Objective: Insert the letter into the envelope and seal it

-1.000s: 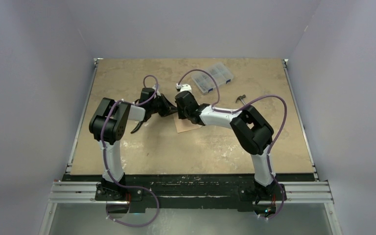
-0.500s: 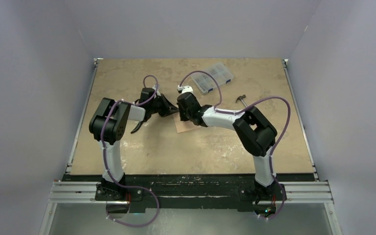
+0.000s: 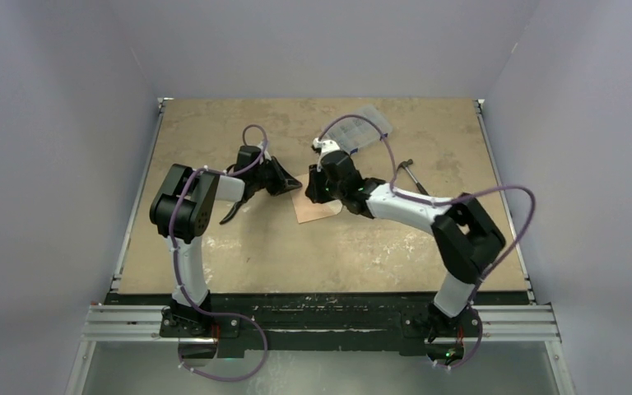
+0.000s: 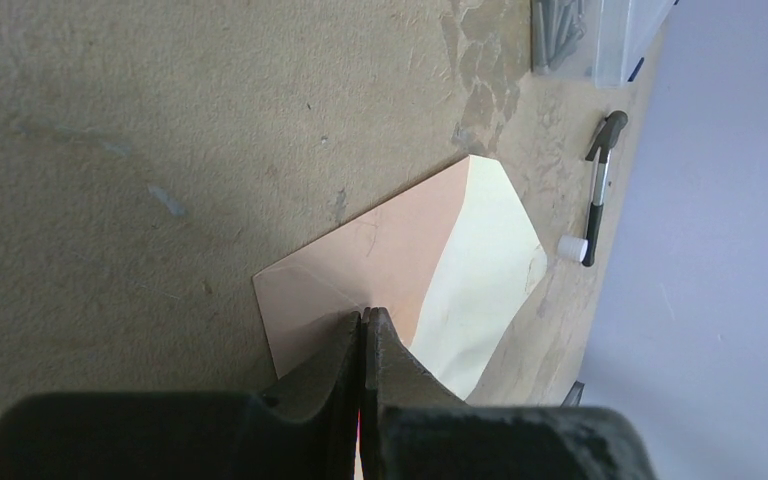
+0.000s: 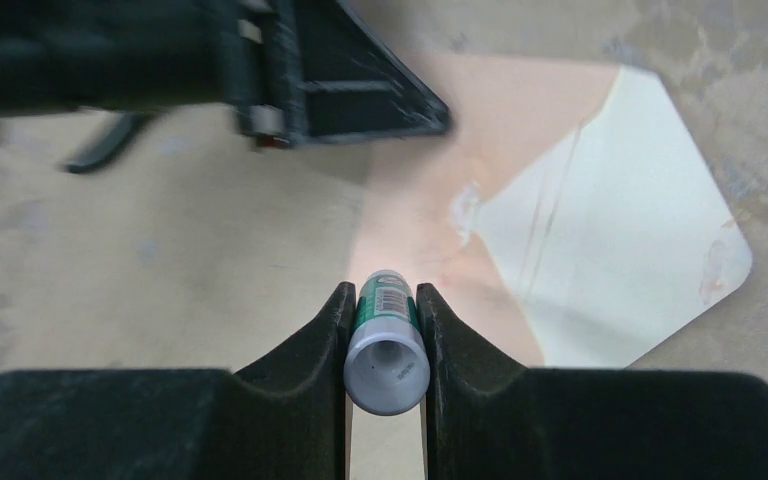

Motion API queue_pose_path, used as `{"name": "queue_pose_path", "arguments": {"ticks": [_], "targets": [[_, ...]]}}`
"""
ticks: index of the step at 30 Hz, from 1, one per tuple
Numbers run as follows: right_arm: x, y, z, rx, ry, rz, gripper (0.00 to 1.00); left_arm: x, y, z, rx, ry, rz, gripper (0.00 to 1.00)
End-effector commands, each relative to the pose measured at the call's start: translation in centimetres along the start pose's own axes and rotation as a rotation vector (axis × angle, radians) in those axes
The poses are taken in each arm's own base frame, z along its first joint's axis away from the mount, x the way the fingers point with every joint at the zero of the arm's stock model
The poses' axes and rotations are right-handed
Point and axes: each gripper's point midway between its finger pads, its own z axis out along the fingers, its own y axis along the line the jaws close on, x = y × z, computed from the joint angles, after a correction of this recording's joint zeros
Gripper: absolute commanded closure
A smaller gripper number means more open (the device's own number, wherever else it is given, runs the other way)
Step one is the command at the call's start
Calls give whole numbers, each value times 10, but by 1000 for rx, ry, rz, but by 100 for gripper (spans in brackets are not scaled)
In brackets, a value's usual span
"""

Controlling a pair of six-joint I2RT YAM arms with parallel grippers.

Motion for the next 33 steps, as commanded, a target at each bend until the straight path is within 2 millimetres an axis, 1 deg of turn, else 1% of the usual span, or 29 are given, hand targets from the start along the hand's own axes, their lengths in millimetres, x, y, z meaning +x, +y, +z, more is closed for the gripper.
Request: {"name": "queue_pose_path", "arguments": {"ticks": [1, 3, 5, 6, 7, 8, 11, 13, 15, 18, 21, 25, 27, 31, 33], "targets": [[-79, 33, -67, -217, -202, 82, 100, 17, 45, -3, -188, 52, 14, 100], [-84, 20, -79, -229, -212, 160, 100, 15, 32, -4, -150, 66, 23, 100], [-80, 2, -82, -206, -206, 219, 100, 9, 14, -6, -107, 66, 49, 100], [-77, -12, -82, -183, -200, 255, 100, 5, 3, -7, -85, 61, 70, 100], [-73, -22, -83, -171, -192, 292, 100, 0, -9, -9, -66, 55, 93, 96], [-69, -34, -85, -158, -190, 339, 100, -5, -19, -12, -53, 49, 116, 89], [-57, -67, -93, -121, -195, 462, 100, -20, -50, -25, -10, 10, 181, 74], [-49, -90, -98, -90, -196, 526, 100, -28, -65, -34, 5, -15, 212, 68], [-34, -113, -101, -51, -183, 588, 100, -33, -75, -43, 11, -32, 235, 64], [-15, -134, -104, -43, -171, 667, 99, -35, -87, -57, 20, -51, 260, 60], [3, -146, -104, -55, -165, 748, 97, -32, -89, -68, 14, -57, 272, 59], [20, -159, -101, -66, -155, 836, 94, -27, -88, -81, 4, -71, 290, 59], [29, -166, -99, -59, -148, 873, 93, -18, -78, -87, -34, -52, 280, 59], [42, -183, -98, -47, -150, 934, 91, -12, -66, -97, -85, -52, 290, 59], [48, -192, -98, -33, -151, 957, 89, -11, -64, -99, -95, -55, 289, 59]]}}
